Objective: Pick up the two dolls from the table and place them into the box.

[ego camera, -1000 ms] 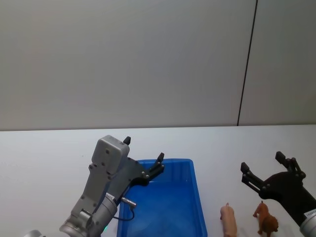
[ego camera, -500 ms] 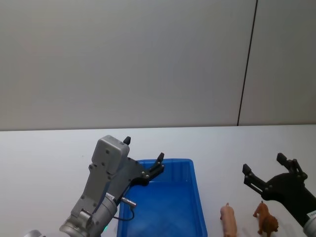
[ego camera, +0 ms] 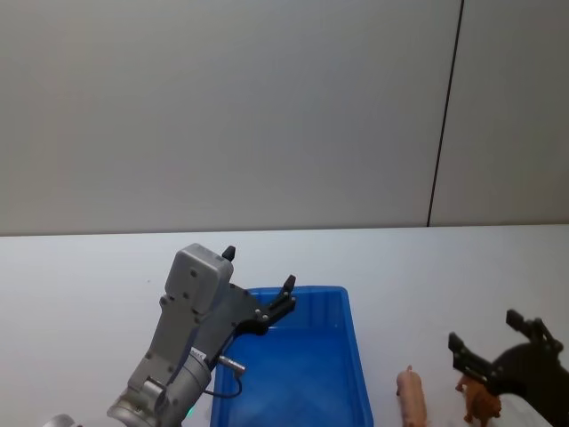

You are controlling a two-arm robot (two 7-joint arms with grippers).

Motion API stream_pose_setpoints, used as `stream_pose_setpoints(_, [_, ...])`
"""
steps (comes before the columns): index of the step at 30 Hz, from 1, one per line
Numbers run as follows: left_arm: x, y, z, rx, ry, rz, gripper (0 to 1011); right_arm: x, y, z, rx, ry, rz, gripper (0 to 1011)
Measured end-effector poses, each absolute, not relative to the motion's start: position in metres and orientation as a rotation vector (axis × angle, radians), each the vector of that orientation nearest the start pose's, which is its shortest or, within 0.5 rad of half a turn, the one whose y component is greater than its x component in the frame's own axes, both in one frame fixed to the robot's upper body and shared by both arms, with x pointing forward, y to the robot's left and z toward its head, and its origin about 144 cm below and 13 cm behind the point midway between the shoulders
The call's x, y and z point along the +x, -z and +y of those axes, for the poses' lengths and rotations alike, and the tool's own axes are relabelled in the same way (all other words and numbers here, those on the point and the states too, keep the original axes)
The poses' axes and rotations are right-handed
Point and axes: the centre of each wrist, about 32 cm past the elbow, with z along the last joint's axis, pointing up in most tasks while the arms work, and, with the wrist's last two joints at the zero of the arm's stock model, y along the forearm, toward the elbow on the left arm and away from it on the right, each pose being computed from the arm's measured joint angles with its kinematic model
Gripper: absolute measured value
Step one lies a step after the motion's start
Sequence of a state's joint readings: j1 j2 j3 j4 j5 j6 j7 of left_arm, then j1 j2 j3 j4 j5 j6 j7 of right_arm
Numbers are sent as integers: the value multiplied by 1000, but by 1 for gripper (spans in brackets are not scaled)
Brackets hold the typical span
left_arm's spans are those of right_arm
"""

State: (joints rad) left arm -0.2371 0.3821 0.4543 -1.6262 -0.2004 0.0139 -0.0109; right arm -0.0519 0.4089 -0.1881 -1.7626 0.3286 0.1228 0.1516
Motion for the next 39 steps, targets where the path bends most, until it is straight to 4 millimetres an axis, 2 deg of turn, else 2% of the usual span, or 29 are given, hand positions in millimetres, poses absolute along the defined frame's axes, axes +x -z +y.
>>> stream_pose_setpoints(16, [492,-1204,198,61,-1124,-267,1003,425,-1168,-277,-231,1161,77,1001])
stream_pose_setpoints(32, [492,-1204,198,61,-1124,-267,1003,429,-1152,-275,-315,1172,163,1001])
stream_pose_setpoints(35, [492,-1204,198,61,-1124,-267,1003,430,-1150,-275,-320,1172,177,970])
stream_pose_setpoints(39, [492,-1204,198,61,-1124,-268,1003,433,-1147,-273,-319,1171,197,878])
